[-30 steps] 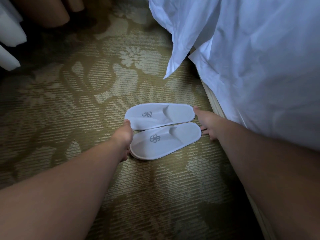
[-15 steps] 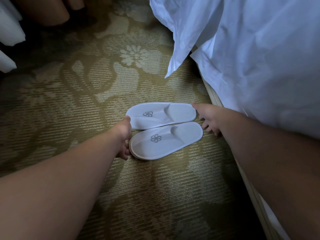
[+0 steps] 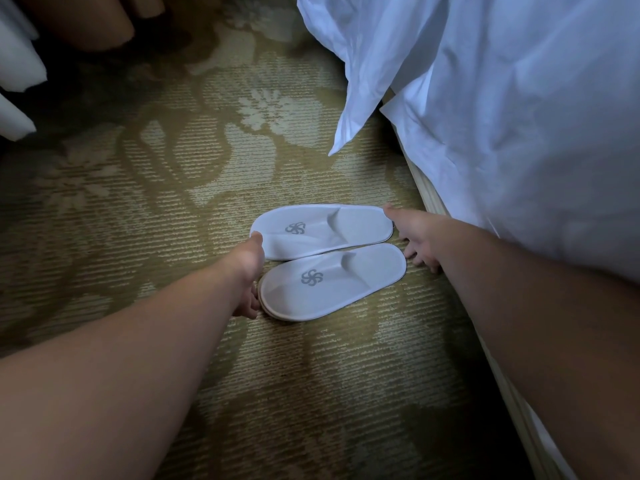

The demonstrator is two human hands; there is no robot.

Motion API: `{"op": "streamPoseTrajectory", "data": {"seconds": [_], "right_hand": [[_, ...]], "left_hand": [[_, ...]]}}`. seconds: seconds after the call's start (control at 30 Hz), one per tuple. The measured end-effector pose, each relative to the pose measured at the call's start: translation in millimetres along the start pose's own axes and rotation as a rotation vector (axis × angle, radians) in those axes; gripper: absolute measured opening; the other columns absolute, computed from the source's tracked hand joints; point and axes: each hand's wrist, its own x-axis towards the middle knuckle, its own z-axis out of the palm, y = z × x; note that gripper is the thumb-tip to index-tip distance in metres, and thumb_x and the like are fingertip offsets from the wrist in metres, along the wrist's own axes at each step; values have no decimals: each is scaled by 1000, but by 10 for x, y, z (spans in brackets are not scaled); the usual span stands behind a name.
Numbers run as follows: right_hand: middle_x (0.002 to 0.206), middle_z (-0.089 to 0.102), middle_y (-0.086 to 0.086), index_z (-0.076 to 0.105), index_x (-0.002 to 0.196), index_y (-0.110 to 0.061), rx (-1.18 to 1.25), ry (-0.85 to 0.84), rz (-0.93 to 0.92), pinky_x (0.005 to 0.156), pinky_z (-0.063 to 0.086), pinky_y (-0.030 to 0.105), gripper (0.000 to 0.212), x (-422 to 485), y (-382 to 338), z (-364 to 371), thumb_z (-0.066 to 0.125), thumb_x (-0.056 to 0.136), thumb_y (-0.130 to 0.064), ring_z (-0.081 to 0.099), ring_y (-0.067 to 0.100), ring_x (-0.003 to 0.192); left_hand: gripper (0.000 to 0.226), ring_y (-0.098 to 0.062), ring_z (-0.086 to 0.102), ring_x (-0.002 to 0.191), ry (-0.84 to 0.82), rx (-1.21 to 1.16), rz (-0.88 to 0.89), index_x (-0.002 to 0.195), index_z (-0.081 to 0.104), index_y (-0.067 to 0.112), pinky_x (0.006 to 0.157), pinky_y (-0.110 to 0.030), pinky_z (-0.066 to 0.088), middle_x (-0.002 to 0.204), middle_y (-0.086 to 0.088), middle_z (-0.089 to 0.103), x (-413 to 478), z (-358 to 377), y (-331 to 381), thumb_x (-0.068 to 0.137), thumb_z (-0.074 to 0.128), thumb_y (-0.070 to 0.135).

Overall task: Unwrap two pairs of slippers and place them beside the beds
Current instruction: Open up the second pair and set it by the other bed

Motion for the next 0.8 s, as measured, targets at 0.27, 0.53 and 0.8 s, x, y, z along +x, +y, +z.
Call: {"op": "streamPoseTrajectory", "data": {"seconds": [0.27, 0.53, 0.8], "right_hand": [[157, 30, 16, 21, 154, -25, 15, 5, -1, 112, 20, 57, 91, 21, -3, 17, 31, 82, -81, 38, 35, 138], [156, 31, 19, 20, 154, -26, 0, -1, 7, 111, 21, 57, 92, 33, -14, 8, 31, 82, -82, 38, 36, 137], [158, 25, 18, 13, 156, -19, 20, -17, 23, 114, 14, 57, 93, 59, -114, -15, 30, 86, -78, 30, 40, 141]], "left_hand": [[96, -44, 36, 139, 0, -16, -6, 157, 18, 16, 112, -56, 28, 156, -28, 29, 36, 12, 1, 87, 28, 81], [98, -47, 35, 139, -7, 10, -21, 157, 14, 17, 112, -58, 28, 157, -30, 26, 69, 13, 38, 85, 25, 82], [102, -48, 29, 142, 6, 28, -35, 157, 12, 10, 111, -57, 29, 158, -29, 24, 56, -91, 361, 85, 31, 79]]}}
